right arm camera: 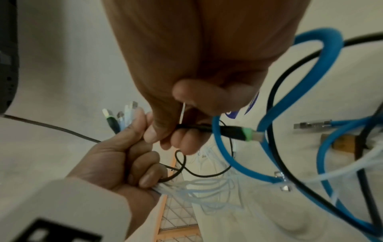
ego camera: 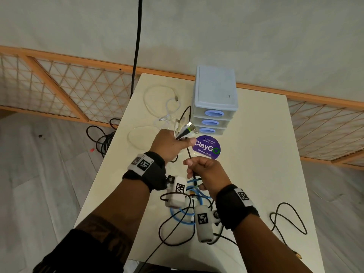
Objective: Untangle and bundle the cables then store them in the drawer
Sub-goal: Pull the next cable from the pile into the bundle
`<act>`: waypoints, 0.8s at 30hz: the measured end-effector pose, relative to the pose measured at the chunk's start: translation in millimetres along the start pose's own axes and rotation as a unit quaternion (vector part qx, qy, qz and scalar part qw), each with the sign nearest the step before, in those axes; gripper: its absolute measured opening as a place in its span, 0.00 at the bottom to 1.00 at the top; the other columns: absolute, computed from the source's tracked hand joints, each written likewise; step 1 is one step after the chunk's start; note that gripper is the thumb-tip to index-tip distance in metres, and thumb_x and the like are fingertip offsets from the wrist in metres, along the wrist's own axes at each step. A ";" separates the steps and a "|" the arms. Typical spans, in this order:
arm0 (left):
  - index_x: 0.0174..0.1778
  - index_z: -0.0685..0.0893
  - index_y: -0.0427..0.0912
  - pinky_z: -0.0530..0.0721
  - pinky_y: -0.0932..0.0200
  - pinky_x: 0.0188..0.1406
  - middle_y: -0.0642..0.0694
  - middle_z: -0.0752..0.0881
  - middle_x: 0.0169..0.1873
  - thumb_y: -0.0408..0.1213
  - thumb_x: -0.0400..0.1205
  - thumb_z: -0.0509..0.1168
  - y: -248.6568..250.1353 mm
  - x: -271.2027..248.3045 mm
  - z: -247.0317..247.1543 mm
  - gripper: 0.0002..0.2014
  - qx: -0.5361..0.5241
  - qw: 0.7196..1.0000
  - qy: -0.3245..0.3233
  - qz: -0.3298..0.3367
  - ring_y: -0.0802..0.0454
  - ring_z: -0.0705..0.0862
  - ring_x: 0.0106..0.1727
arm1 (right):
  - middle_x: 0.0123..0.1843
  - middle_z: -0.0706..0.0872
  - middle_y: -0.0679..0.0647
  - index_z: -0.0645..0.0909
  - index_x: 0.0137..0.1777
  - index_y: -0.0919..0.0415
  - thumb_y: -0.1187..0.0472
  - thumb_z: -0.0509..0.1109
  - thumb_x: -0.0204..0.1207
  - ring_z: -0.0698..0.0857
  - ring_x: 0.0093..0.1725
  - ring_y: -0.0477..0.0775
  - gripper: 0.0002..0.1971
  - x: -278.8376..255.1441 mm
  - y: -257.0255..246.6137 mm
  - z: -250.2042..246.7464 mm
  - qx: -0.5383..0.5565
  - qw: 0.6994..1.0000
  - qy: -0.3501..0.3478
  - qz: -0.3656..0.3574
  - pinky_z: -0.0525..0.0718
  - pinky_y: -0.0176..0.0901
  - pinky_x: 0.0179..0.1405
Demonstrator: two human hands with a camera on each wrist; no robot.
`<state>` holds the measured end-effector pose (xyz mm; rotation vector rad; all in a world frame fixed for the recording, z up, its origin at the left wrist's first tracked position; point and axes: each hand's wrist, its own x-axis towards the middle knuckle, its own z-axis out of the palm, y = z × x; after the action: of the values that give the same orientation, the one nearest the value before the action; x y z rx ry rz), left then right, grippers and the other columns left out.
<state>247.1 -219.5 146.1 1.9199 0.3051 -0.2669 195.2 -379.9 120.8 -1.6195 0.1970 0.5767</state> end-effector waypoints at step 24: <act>0.28 0.65 0.50 0.56 0.60 0.23 0.51 0.60 0.19 0.57 0.74 0.79 -17.4 13.2 -37.0 0.28 -0.261 0.964 0.048 -0.002 0.51 0.54 0.20 | 0.58 0.92 0.58 0.82 0.61 0.58 0.59 0.72 0.77 0.90 0.59 0.59 0.14 119.3 -84.0 22.9 -0.229 0.969 0.085 -0.038 0.86 0.56 0.64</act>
<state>255.1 -177.7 139.6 1.4118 0.3991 -0.0815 329.7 -321.1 137.4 -2.1178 0.1326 0.4437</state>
